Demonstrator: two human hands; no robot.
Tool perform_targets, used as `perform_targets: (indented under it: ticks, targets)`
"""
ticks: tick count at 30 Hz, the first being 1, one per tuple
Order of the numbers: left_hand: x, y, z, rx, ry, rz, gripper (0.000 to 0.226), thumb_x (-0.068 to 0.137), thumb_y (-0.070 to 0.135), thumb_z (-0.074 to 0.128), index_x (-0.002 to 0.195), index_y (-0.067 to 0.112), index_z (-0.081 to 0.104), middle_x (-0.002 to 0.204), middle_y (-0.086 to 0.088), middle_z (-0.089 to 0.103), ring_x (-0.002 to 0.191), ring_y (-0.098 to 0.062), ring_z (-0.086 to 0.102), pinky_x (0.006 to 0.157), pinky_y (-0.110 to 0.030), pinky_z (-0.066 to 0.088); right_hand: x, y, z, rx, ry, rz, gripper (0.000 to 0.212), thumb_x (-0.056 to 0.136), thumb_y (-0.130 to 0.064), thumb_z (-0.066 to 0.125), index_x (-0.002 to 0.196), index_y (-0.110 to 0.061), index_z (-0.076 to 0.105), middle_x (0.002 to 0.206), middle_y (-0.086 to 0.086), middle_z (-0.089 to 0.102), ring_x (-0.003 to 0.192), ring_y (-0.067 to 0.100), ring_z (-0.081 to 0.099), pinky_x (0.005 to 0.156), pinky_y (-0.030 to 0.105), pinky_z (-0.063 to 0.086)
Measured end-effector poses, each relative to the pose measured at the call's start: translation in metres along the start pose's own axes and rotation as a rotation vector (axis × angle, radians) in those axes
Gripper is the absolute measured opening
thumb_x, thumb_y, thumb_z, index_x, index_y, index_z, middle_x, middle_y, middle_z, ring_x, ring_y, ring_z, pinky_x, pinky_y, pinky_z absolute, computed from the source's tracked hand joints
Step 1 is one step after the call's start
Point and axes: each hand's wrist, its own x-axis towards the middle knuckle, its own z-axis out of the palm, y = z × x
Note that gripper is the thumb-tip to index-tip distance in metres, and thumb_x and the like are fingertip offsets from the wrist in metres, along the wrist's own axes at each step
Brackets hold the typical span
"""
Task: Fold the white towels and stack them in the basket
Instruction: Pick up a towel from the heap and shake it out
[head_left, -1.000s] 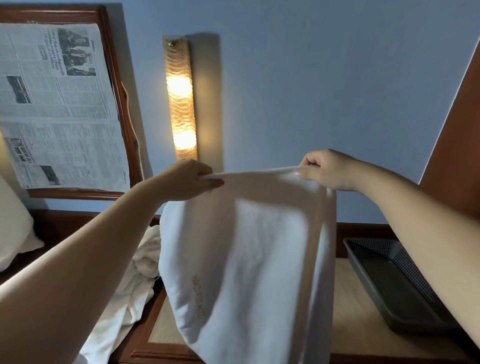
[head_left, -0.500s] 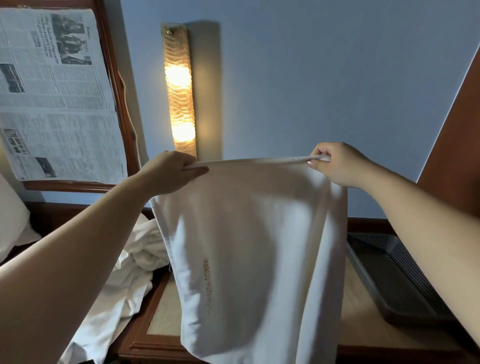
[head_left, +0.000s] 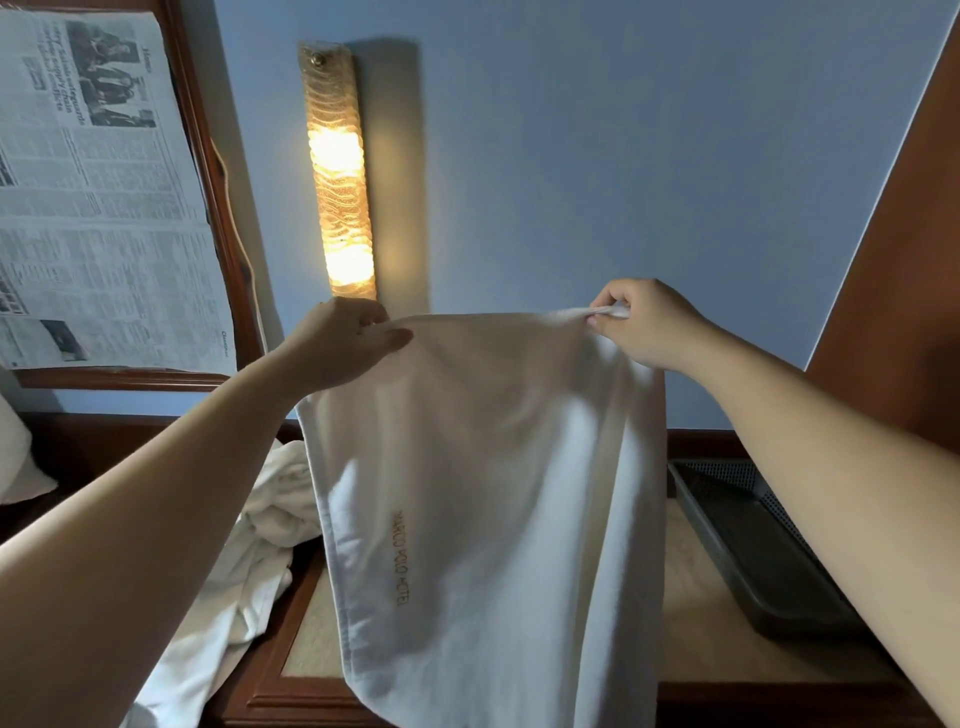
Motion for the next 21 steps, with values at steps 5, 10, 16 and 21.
perform_targets:
  ticks: [5, 10, 16, 21]
  targets:
    - [-0.003, 0.038, 0.007, 0.031, -0.295, -0.017, 0.046, 0.087, 0.057, 0.075, 0.071, 0.014, 0.071, 0.063, 0.004, 0.058, 0.059, -0.01, 0.049, 0.06, -0.03, 0.04, -0.002, -0.013, 0.012, 0.051, -0.016, -0.043, 0.01, 0.099, -0.027, 0.066, 0.092, -0.022, 0.071, 0.083, -0.009, 0.066, 0.076, 0.01, 0.059, 0.062, 0.026, 0.041]
    - [-0.009, 0.082, 0.009, -0.104, -0.454, -0.027, 0.039, 0.093, 0.049, 0.072, 0.071, 0.016, 0.072, 0.06, 0.007, 0.057, 0.054, -0.006, 0.049, 0.055, -0.022, 0.04, -0.002, -0.016, 0.022, 0.027, -0.042, -0.045, 0.012, 0.102, -0.024, 0.06, 0.095, -0.021, 0.07, 0.068, -0.006, 0.052, 0.064, 0.011, 0.047, 0.059, 0.03, 0.033]
    - [-0.025, 0.124, 0.01, -0.647, -0.464, -0.04, 0.033, 0.096, 0.033, 0.074, 0.069, 0.015, 0.071, 0.069, -0.008, 0.062, 0.066, -0.02, 0.059, 0.063, -0.029, 0.048, -0.007, -0.003, 0.037, -0.269, -0.096, -0.063, 0.011, 0.106, -0.027, 0.057, 0.105, -0.023, 0.067, 0.095, 0.002, 0.052, 0.082, 0.026, 0.059, 0.072, 0.031, 0.045]
    - [-0.043, 0.139, 0.021, -0.601, -0.554, 0.083, 0.03, 0.094, 0.04, 0.075, 0.075, 0.017, 0.077, 0.075, -0.007, 0.068, 0.071, -0.017, 0.061, 0.069, -0.032, 0.046, -0.012, 0.005, 0.039, 0.058, -0.161, 0.182, 0.015, 0.104, -0.019, 0.046, 0.099, -0.013, 0.06, 0.096, 0.015, 0.068, 0.083, 0.035, 0.072, 0.076, 0.05, 0.064]
